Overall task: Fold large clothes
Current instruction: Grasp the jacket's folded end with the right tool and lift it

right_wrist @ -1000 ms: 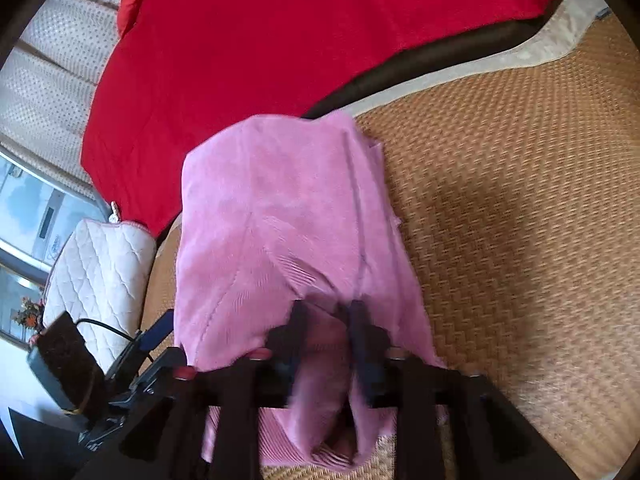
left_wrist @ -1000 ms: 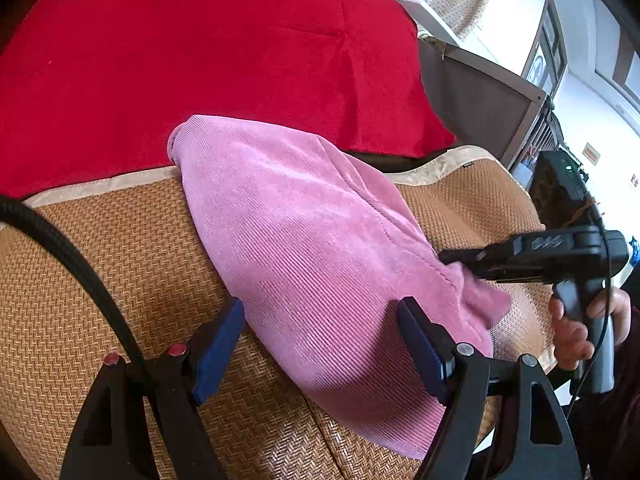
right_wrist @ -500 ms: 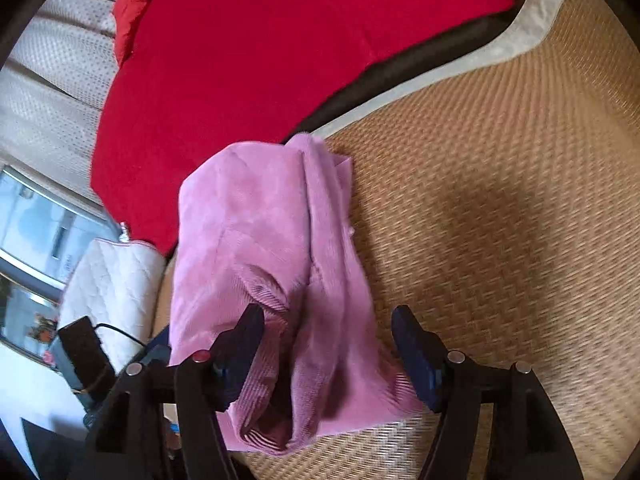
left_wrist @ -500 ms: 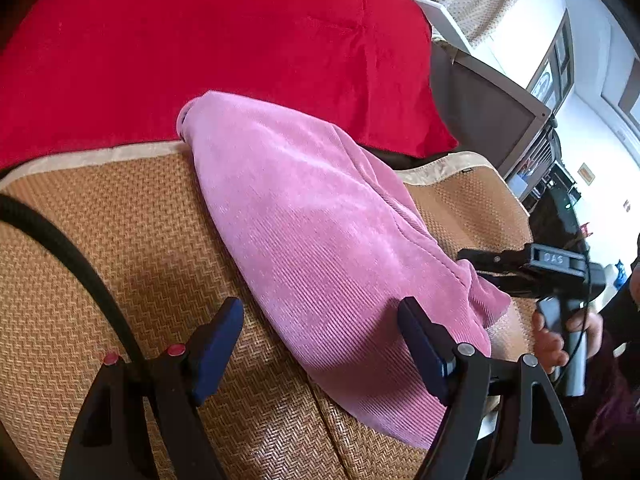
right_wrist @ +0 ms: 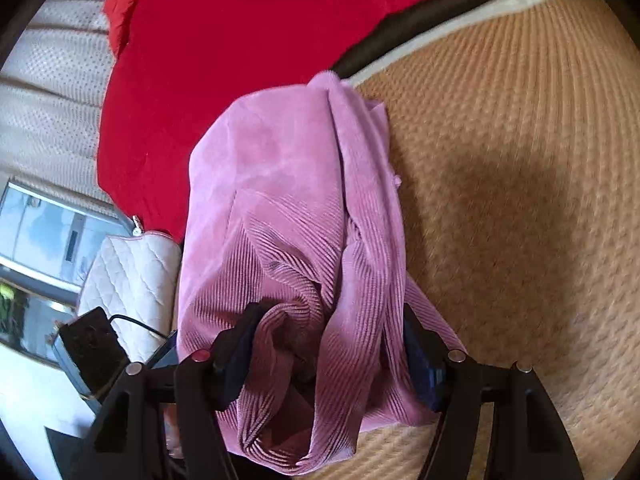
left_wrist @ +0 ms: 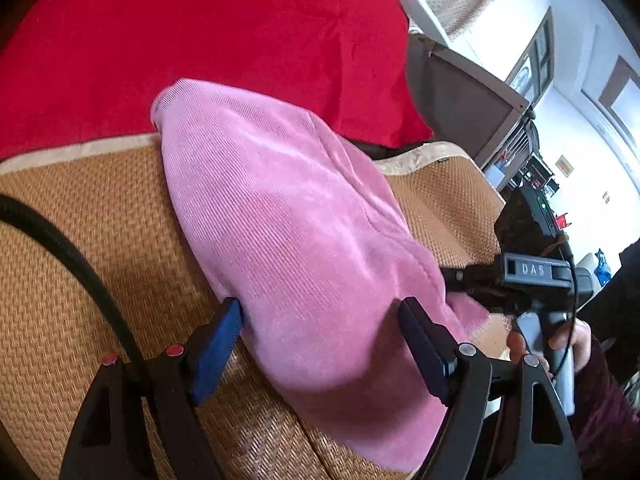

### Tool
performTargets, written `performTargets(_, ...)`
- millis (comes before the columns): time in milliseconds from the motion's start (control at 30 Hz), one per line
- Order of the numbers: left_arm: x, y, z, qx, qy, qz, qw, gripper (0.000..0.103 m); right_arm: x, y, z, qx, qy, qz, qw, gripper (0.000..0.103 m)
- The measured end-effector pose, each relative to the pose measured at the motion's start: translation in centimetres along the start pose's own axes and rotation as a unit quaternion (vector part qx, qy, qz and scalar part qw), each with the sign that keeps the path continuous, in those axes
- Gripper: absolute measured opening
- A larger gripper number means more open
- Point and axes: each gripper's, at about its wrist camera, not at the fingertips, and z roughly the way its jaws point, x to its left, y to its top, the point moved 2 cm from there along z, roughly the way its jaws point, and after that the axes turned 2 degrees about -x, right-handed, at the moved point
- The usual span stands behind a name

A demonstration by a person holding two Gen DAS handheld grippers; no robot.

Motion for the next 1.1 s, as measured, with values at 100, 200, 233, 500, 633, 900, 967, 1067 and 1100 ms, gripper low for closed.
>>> performTargets(100,0.8,0.5,-0.8,-0.017,-0.014,-0.022,0.9995,0.078,0.9,-0.2,0.2,0.007,0.038,0.022,0.999,0.056)
performTargets(200,1.2,1.2,-2.2,-0.036,-0.019,-0.026,0.9988,0.078,2.3,-0.6,0.7,0.017,0.073,0.018,0.997,0.056)
performTargets(233,1.4,1.2,-2.4,-0.037,-0.016,-0.025,0.9989,0.078,2.3,-0.8,1.4,0.019,0.069,0.012,0.997,0.056)
performTargets(500,1.7,0.1,-1.5,-0.008,0.029,-0.005,0.9995,0.079,2.3,0.2,0.5,-0.002,0.011,-0.012,1.000,0.057)
performTargets(633,1.8,0.2,-1.7,-0.007,0.032,-0.021,0.9992,0.079,5.3,1.8,-1.0,-0.041,-0.063,-0.080,0.994,0.057)
performTargets(900,0.9,-0.7,-2.7,-0.011,0.049,0.013,0.9986,0.079,9.6,6.7,1.1,-0.091,-0.082,-0.124,0.985,0.053)
performTargets(967,0.8,-0.8,-2.7,-0.011,0.048,0.019,0.9986,0.079,9.8,7.5,3.5,-0.075,-0.093,-0.125,0.985,0.042)
performTargets(1067,0.9,-1.3,-2.0,-0.001,0.053,0.028,0.9982,0.082,6.3,8.8,9.1,-0.010,-0.140,-0.092,0.986,0.033)
performTargets(1100,0.9,-1.6,-1.3,0.007,0.060,0.031,0.9977,0.083,5.7,9.2,10.0,-0.009,-0.132,-0.080,0.988,0.028)
